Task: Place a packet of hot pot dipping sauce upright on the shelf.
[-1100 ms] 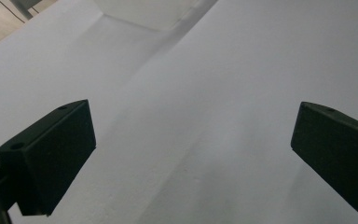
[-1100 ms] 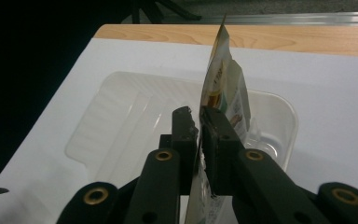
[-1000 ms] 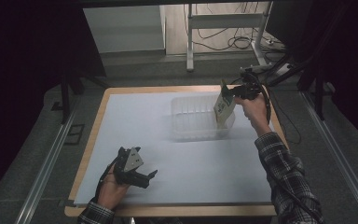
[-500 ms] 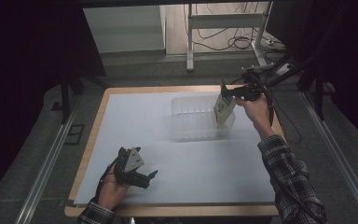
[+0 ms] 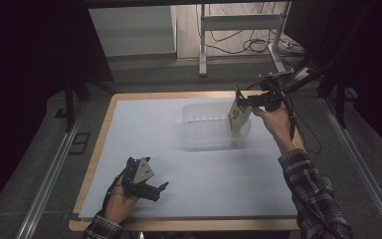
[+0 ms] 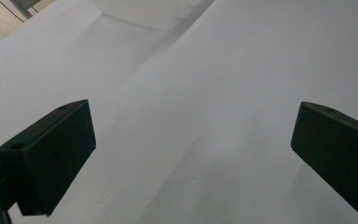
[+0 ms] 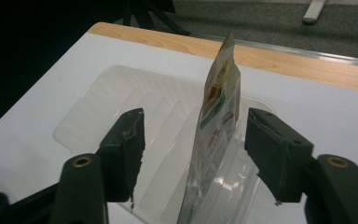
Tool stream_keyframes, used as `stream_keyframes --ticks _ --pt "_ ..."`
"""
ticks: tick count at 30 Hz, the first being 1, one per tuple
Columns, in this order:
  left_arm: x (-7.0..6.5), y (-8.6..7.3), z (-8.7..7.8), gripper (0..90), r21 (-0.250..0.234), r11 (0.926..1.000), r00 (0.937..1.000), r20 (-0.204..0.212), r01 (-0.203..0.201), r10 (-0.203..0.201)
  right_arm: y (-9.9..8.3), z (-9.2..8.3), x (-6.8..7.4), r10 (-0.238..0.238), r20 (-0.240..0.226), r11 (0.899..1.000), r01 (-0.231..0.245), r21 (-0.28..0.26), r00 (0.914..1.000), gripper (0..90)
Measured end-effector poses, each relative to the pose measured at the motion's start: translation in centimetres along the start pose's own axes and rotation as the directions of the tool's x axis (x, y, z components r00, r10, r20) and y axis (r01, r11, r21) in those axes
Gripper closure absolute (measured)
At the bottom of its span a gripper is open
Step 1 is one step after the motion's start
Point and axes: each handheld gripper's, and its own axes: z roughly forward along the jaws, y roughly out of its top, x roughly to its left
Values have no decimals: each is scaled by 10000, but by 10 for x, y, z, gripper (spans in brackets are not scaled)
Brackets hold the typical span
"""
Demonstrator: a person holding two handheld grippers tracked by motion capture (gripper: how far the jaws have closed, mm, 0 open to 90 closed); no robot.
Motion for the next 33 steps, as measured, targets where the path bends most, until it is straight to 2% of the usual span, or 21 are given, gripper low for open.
stream_keyframes --ticks 7,17,25,33 --pt "1 0 -1 0 -84 9999 9999 107 119 -118 -5 -2 5 -333 331 9994 336 -76 9989 283" --pt "2 0 -3 0 -280 9989 9988 320 372 -363 -18 -6 13 -1042 181 9943 1045 -189 9944 131" --pt "5 0 -4 0 -428 9969 9965 542 656 -633 -27 -9 16 -1340 251 9907 1345 -193 9907 94" --pt "5 0 -4 0 -450 9967 9963 563 673 -647 -37 -9 18 -1534 279 9879 1540 -210 9878 55"
